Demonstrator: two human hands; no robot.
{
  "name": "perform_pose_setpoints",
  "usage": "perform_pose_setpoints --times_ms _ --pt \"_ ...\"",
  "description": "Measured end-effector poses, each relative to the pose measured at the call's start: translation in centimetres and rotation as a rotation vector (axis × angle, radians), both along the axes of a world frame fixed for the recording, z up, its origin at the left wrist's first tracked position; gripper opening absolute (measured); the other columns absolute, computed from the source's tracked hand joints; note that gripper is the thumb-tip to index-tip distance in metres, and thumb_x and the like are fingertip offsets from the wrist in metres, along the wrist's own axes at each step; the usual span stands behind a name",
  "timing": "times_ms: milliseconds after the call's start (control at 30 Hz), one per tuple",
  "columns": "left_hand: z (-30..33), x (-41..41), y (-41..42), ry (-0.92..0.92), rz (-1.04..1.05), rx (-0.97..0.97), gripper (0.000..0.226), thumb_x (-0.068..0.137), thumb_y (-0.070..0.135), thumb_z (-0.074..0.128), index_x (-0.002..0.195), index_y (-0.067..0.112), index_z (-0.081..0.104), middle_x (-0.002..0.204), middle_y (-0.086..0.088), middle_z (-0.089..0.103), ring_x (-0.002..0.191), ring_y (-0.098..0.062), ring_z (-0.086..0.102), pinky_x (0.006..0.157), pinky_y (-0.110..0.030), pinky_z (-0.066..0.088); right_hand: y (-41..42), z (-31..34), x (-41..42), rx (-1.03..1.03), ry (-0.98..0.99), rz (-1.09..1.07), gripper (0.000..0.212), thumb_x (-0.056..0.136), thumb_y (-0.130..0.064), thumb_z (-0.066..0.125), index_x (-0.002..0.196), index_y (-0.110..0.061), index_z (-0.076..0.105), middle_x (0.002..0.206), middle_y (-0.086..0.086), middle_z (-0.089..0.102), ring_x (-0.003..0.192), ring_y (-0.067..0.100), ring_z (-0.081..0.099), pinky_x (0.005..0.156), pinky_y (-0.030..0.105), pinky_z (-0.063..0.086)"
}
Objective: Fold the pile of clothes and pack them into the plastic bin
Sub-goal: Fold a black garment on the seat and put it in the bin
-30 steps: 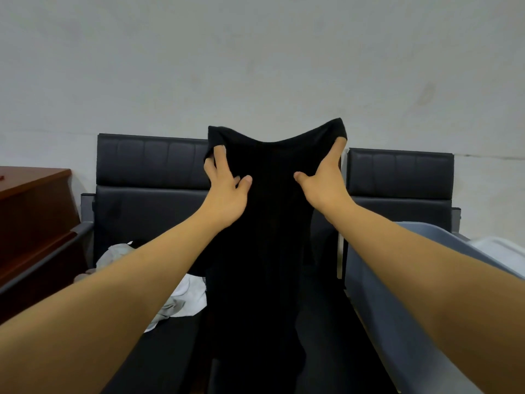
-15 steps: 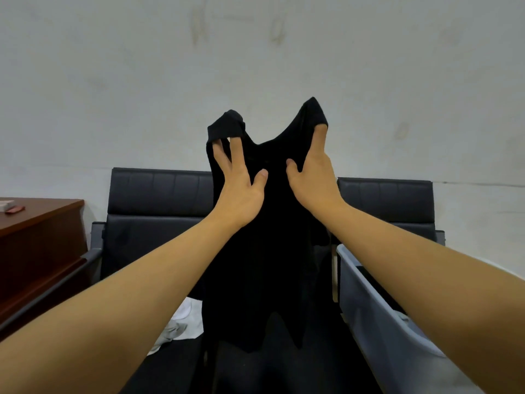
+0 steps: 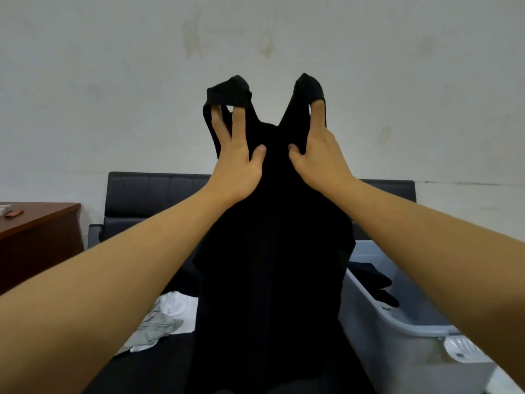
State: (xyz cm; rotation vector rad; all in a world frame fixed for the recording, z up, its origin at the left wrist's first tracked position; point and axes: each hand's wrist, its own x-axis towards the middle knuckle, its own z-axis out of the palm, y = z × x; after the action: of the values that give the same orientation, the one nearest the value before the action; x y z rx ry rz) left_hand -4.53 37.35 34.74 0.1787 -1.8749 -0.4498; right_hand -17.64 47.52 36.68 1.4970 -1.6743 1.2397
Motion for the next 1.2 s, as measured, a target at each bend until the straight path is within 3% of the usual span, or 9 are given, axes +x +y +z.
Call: perform_pose_setpoints --times_ms 300,633,767,833,900,967,1033,1133,1200 --pt "-12.0 -10.7 -11.6 -0.200 0.005 0.145 0.087 0.098 0.005 0.055 0.161 0.022 -0.003 0.160 -0.011 -0.031 0.148 -0.012 -0.009 0.114 -0.021 0.014 -11.6 -13.2 -11.3 0.231 -0.138 0.007 0.069 0.093 -0.003 0.055 0.151 -0.013 0.019 0.091 0.005 0.060 0.070 0.014 0.058 0.056 0.024 0.043" --pt "-24.8 -18.1 -24.4 -0.433 -0.009 0.418 0.082 0.102 0.011 0.054 0.159 0.028 -0.003 0.162 -0.003 -0.028 0.154 -0.022 0.000 0.119 -0.031 0.019 -24.5 -26.3 -20.0 0.458 -0.314 0.000 0.071 0.096 -0.009 0.060 0.151 -0.021 0.015 0.085 -0.007 0.053 0.068 0.007 0.056 0.053 0.020 0.040" --pt "-28.8 -18.5 -26.3 -0.408 -0.033 0.570 0.080 0.102 0.015 0.055 0.159 0.024 0.000 0.164 -0.005 -0.010 0.152 -0.025 0.011 0.123 -0.039 0.021 -25.5 -30.0 -20.7 0.470 -0.467 0.099 0.077 0.095 -0.014 0.062 0.147 -0.040 0.012 0.109 0.004 0.064 0.080 0.019 0.069 0.065 0.043 0.061" --pt "-30.7 -17.9 -26.0 -0.349 -0.060 0.720 0.078 0.102 0.018 0.055 0.159 0.028 0.002 0.164 0.000 -0.002 0.152 -0.023 0.018 0.122 -0.039 0.023 -25.2 -32.0 -20.6 0.487 -0.562 0.126 0.080 0.096 -0.020 0.063 0.153 -0.039 0.010 0.124 0.000 0.062 0.091 0.010 0.069 0.075 0.033 0.061" --pt "-32.6 -16.8 -25.1 -0.275 -0.112 0.903 0.065 0.103 0.021 0.054 0.155 0.034 0.018 0.162 0.006 0.017 0.146 -0.018 0.033 0.117 -0.043 0.035 -24.5 -34.9 -19.6 0.471 -0.654 0.126 0.078 0.095 -0.033 0.063 0.157 -0.030 0.015 0.138 -0.009 0.054 0.109 -0.001 0.063 0.089 0.025 0.056" --pt "-35.1 -15.1 -23.8 -0.208 -0.157 1.068 0.037 0.103 0.021 0.053 0.139 0.029 0.045 0.141 0.009 0.051 0.128 -0.014 0.054 0.107 -0.046 0.047 -23.5 -38.7 -17.7 0.409 -0.748 0.115 0.079 0.088 -0.049 0.060 0.154 -0.021 0.029 0.150 -0.004 0.050 0.134 0.009 0.052 0.109 0.040 0.048" --pt "-38.7 -12.9 -22.4 -0.209 -0.101 1.229 0.014 0.103 0.020 0.053 0.116 0.020 0.060 0.117 0.005 0.066 0.114 -0.018 0.064 0.101 -0.046 0.052 -21.4 -43.7 -15.1 0.424 -0.776 0.128 0.066 0.086 -0.055 0.057 0.139 -0.016 0.049 0.138 -0.004 0.059 0.129 0.013 0.056 0.111 0.042 0.046" --pt "-45.5 -9.2 -20.6 -0.454 0.079 1.365 0.017 0.101 0.023 0.058 0.102 0.009 0.066 0.107 -0.009 0.071 0.106 -0.033 0.067 0.097 -0.045 0.052 -16.1 -50.6 -10.4 0.564 -0.719 0.073 0.032 0.092 -0.059 0.053 0.096 -0.029 0.058 0.097 -0.017 0.059 0.092 0.002 0.060 0.088 0.027 0.050" --pt "-49.5 -7.4 -19.3 -0.696 0.240 1.278 0.026 0.098 0.025 0.062 0.104 -0.001 0.065 0.113 -0.018 0.066 0.101 -0.033 0.066 0.094 -0.041 0.052 -12.7 -53.7 -8.0 0.773 -0.678 0.030 0.047 0.093 -0.073 0.041 0.091 -0.031 0.062 0.099 -0.018 0.054 0.094 -0.001 0.055 0.082 0.022 0.045"
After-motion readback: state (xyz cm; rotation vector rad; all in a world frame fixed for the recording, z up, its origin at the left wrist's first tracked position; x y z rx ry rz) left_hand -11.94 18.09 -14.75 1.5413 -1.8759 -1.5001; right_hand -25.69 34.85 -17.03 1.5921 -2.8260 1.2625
